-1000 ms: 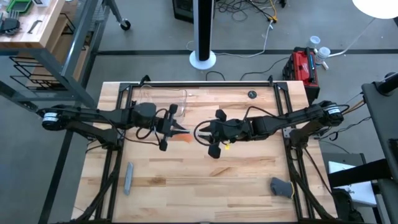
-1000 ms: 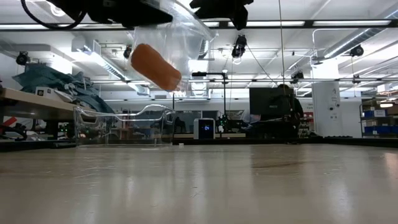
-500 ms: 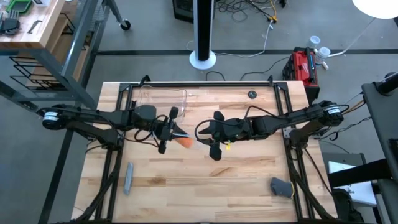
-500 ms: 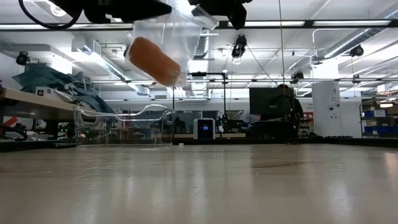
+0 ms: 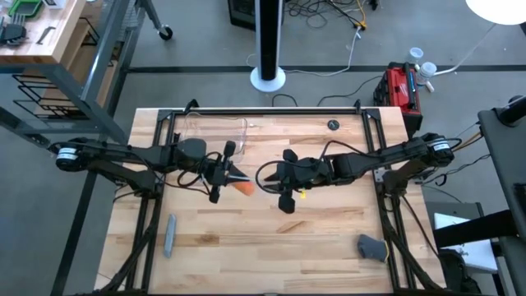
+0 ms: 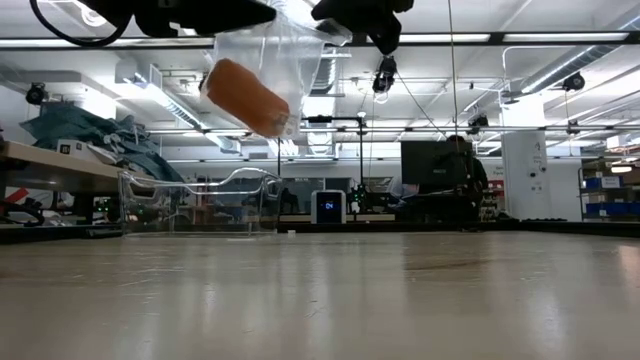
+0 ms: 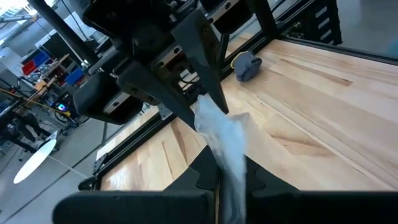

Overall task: Roll bandage
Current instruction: Close the transparent zip bag

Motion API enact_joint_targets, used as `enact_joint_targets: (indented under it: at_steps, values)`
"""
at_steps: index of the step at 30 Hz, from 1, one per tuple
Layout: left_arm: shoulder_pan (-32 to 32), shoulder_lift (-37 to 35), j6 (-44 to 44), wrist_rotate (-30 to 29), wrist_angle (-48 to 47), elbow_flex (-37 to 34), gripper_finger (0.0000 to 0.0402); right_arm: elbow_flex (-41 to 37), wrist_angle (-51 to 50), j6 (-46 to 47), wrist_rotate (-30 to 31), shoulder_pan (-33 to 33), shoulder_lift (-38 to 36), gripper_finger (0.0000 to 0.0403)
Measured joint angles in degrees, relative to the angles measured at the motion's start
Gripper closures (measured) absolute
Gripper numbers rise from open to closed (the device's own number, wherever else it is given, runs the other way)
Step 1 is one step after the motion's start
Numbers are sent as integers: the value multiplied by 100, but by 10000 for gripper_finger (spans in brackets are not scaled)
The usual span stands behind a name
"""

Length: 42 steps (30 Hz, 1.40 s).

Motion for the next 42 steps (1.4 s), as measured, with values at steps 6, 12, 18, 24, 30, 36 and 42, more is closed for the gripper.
enact_joint_targets:
  at_steps: [6,12,18,24,30,36,42]
  values:
    - [0,0,-7,1,0,0,401,0,-183,8,-95,0,0,336]
    - [0,0,-24,2,-8,0,401,0,-358,-109,-97,24,0,364]
    - [0,0,-26,2,-13,0,401,0,-822,245,-95,24,0,333]
    - [0,0,-13,-58,-6,0,401,0,-893,97,-92,39,-16,381]
    - [2,2,-88,-574,237,-13,401,-63,-1340,53,435,42,-619,333]
    - [-95,2,-88,-538,1538,-169,401,-1010,-160,-194,837,66,-1636,306]
    - [-246,2,87,-503,2706,-428,401,-2482,2462,-759,752,106,-2265,297]
